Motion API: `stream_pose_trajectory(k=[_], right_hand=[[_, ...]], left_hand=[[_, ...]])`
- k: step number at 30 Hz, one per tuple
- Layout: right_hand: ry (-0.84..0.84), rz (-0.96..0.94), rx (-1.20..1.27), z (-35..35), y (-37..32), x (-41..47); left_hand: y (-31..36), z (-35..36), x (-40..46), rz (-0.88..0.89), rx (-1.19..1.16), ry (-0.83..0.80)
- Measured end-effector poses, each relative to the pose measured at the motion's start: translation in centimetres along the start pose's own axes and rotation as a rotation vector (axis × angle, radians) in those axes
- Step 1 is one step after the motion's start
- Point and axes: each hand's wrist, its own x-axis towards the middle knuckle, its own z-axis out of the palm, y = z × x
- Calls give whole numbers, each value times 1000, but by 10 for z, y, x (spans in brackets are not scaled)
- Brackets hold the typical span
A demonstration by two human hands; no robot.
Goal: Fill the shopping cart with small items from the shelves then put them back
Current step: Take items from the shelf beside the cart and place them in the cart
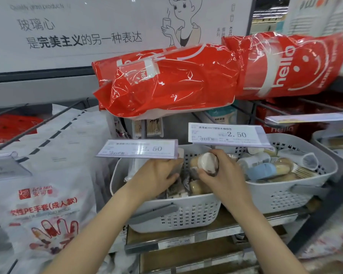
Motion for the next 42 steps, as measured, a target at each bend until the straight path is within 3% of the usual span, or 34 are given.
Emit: stream_pose_trajectory(k=[5, 11, 14, 19, 25, 30, 34, 38, 42], right_hand=[[52, -4, -27, 6, 1, 0], [103, -14, -44, 9, 2, -4], [98, -38, -67, 9, 3, -5], [89, -65, -80, 9, 6, -5], [127, -85, -45, 9, 5, -7], [175, -81, 28, 11, 8, -10], [188, -81, 71, 10, 8, -12], [188, -66, 100, 10, 8, -13], [177, -59, 94, 11, 10, -13]], left_hand=[[8, -1, -5, 61, -120, 35], [10, -5, 8, -94, -190, -581], [14, -7, 20, -69, -129, -724], [24, -7, 28, -35, -66, -817], [18, -2, 22, -88, -125, -691], [15, -5, 12, -103, -189, -364], [17, -4, 3, -86, -258, -191], [18, -2, 3, -88, -175, -195], [18, 1, 2, -148, -234, -196]])
